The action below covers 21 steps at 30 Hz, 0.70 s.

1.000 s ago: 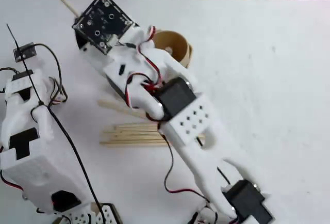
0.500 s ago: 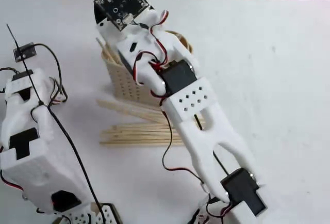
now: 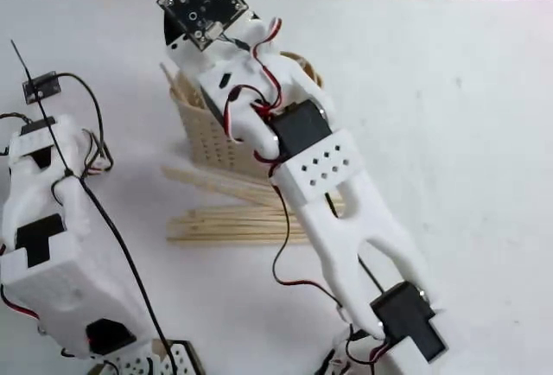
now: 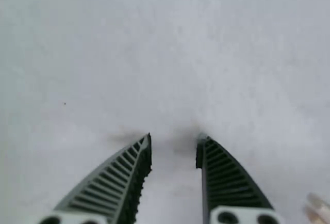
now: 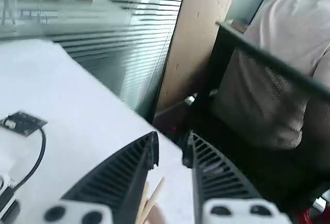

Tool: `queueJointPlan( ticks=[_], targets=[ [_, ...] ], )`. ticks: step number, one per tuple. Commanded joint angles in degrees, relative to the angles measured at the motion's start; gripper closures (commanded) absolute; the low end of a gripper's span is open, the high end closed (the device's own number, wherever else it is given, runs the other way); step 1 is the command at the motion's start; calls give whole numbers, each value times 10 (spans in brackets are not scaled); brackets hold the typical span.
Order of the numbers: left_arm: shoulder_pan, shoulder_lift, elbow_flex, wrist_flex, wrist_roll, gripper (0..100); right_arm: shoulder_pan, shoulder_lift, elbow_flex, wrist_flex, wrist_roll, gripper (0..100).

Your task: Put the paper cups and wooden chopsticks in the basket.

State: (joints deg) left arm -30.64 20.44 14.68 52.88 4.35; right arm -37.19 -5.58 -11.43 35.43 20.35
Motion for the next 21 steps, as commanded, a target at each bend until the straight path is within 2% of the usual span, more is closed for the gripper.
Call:
queueJointPlan(
  ticks=[1, 7, 11, 14, 16, 21],
  targets=[
    [-6, 2, -17, 3, -4, 845, 7, -49, -29, 120, -5, 984],
    [-5, 2, -18, 4, -4, 845, 20, -138, -27, 462, -4, 982],
    [0, 2, -46, 62, -8, 845, 87, -169, 38, 577, -5, 982],
    [-2, 1, -99, 136, -53, 845, 169, -212, 154, 564, 17, 982],
    [-2, 0, -149, 194, -87, 845, 220, -261, 258, 523, 47, 982],
    [-3, 0, -299, 360, -160, 846, 323, -399, 529, 429, 68, 982]
  ],
)
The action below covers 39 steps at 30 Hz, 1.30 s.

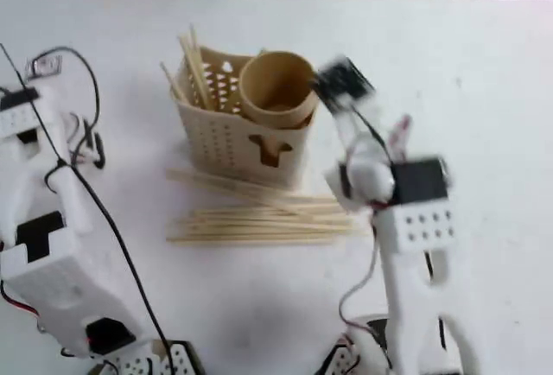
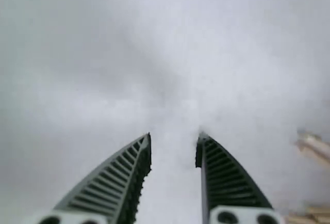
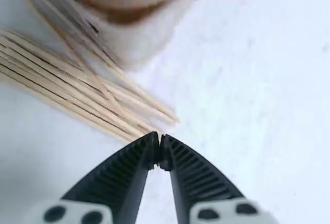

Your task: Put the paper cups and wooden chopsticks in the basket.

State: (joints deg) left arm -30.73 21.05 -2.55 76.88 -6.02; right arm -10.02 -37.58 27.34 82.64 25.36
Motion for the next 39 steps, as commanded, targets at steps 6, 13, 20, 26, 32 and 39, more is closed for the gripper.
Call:
queueJointPlan(
  ticks=[6, 13, 20, 26, 32, 39],
  targets=[
    [-2, -60, -251, 257, -131, 846, 128, -173, 352, -105, 130, 982],
    [50, -269, -44, 254, -264, 846, 170, -162, 491, -228, 143, 982],
    [170, -476, 168, 241, -346, 846, 218, -163, 519, -253, 144, 982],
    [323, -537, 306, 215, -394, 846, 212, -164, 538, -281, 144, 982],
    [444, -537, 422, 76, -394, 842, 212, -164, 539, -282, 144, 981],
    [463, -535, 498, -103, -362, 810, 212, -164, 540, -282, 144, 981]
  ],
)
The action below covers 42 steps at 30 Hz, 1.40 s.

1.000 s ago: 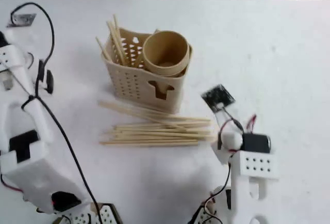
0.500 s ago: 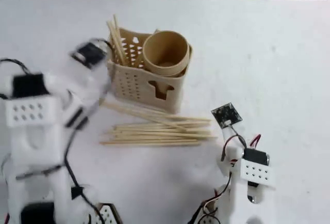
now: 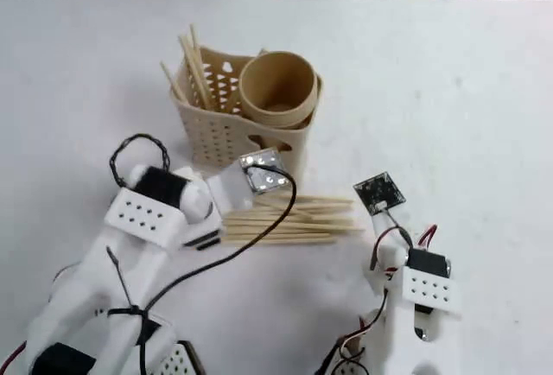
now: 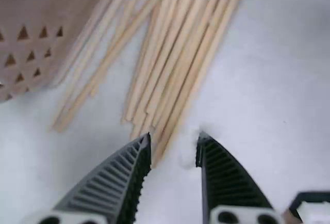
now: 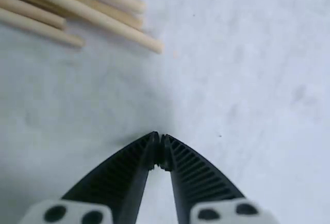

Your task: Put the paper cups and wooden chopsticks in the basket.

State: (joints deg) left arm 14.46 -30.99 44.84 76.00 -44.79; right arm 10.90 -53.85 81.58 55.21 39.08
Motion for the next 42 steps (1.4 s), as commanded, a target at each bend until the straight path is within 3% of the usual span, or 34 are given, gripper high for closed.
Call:
queueJointPlan(
  ticks=[1, 11, 23, 42],
  targets=[
    [13, -15, 33, -113, 30, 801, 3, -1, -3, -7, 7, 981],
    [112, 64, 18, -178, 35, 824, 3, -1, -2, -8, 7, 981],
    [116, 226, -108, -184, 34, 810, 3, -1, -2, -8, 7, 981],
    [111, 350, -113, -236, 29, 823, 3, -1, -1, -9, 7, 981]
  ],
)
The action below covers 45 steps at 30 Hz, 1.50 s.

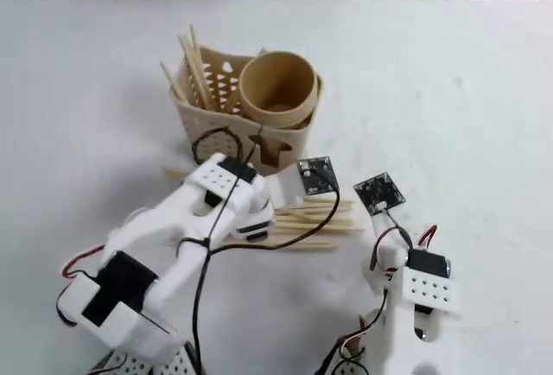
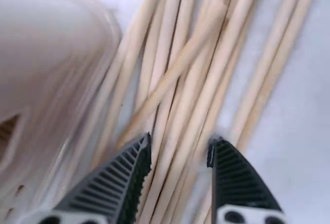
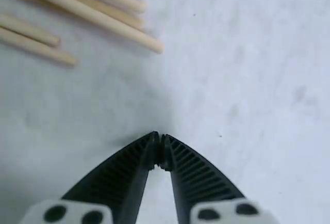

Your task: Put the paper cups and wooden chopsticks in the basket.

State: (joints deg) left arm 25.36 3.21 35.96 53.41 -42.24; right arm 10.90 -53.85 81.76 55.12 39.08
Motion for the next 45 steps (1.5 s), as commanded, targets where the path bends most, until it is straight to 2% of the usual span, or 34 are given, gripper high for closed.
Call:
queueJointPlan(
  ticks=[1, 5, 12, 23, 28, 33, 39, 45],
  targets=[
    [1, 10, -25, -8, 4, 845, 3, -1, -3, -8, 7, 981],
    [0, 10, -21, -6, 4, 918, 3, -1, -3, -9, 7, 981],
    [-7, -13, -23, 50, 1, 920, 3, -1, -3, -10, 7, 981],
    [-134, -160, -16, 222, -116, 921, 3, -1, -3, -10, 7, 981],
    [-208, -164, 33, 195, -173, 921, 3, -1, -3, -10, 7, 981],
    [-226, -164, 93, 130, -184, 921, 3, -1, -3, -10, 7, 981],
    [-218, -166, 96, 124, -178, 917, 3, -1, -3, -10, 7, 981],
    [-217, -261, 113, 124, -106, 880, 3, -1, -3, -10, 7, 981]
  ],
)
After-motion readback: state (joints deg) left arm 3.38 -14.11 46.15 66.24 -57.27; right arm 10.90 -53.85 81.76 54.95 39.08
